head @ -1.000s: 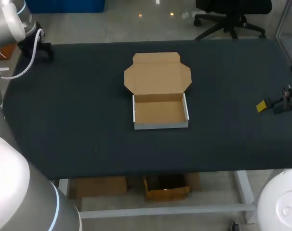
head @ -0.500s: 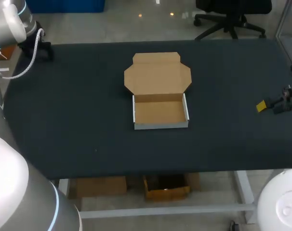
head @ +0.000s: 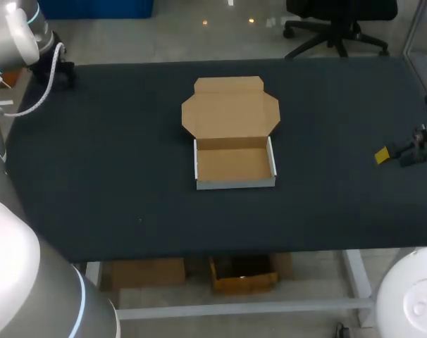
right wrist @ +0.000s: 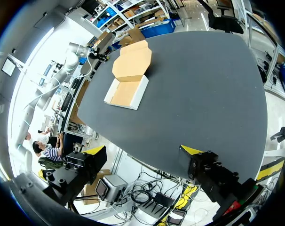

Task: Assemble the packaging by folding the flat box into shape, placing the metal phone stand inside, and closing the box properly

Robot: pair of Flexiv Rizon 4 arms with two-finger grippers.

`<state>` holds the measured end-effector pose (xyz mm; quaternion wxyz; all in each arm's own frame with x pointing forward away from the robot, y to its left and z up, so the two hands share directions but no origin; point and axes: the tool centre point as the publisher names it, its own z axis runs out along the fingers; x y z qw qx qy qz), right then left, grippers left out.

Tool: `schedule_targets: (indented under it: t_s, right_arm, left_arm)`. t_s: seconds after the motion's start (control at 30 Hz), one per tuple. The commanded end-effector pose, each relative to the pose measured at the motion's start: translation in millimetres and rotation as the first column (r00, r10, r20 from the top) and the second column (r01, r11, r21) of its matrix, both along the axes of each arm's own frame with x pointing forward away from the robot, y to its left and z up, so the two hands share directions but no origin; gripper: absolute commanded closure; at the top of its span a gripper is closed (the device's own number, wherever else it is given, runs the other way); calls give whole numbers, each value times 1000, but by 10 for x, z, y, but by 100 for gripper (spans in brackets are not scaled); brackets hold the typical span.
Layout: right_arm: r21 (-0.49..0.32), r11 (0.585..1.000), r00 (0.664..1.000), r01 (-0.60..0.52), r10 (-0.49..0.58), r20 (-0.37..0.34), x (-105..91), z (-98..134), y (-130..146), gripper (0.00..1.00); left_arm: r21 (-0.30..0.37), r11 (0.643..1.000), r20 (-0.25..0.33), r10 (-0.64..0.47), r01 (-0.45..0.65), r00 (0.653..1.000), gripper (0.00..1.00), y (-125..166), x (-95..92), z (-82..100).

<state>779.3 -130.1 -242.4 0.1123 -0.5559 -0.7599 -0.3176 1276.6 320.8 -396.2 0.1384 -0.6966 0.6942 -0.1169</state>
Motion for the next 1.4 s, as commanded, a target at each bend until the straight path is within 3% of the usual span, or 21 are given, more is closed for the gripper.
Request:
schedule_targets:
  t_s: [0.03, 0.13, 0.23, 0.4, 0.53, 1.4]
  right_arm:
    - [1, 1000, 1000, -2, 2, -2, -10, 17, -6, 0]
    - [1, 1000, 1000, -2, 2, -2, -10, 17, -6, 0]
    - [1, 1000, 1000, -2, 2, -2, -10, 17, -6, 0]
    - [1, 1000, 1000, -2, 2, -2, -10, 17, -6, 0]
    - [1, 1000, 1000, -2, 2, -2, -10, 17, -6, 0]
    - [1, 1000, 1000, -2, 2, -2, -10, 17, -6, 0]
  left_arm:
    - [-5, 1000, -279, 9, -11, 960, 37, 46, 143, -67]
    - [-4, 1000, -280, 11, -12, 960, 47, 53, 148, -71]
    - [-5, 1000, -280, 13, -15, 960, 65, 61, 150, -72]
    - [-9, 1000, -279, 14, -17, 960, 73, 80, 145, -61]
    - [-12, 1000, -279, 14, -18, 960, 100, 86, 133, -55]
    - [-18, 1000, -268, 9, -15, 963, 100, 90, 43, 16]
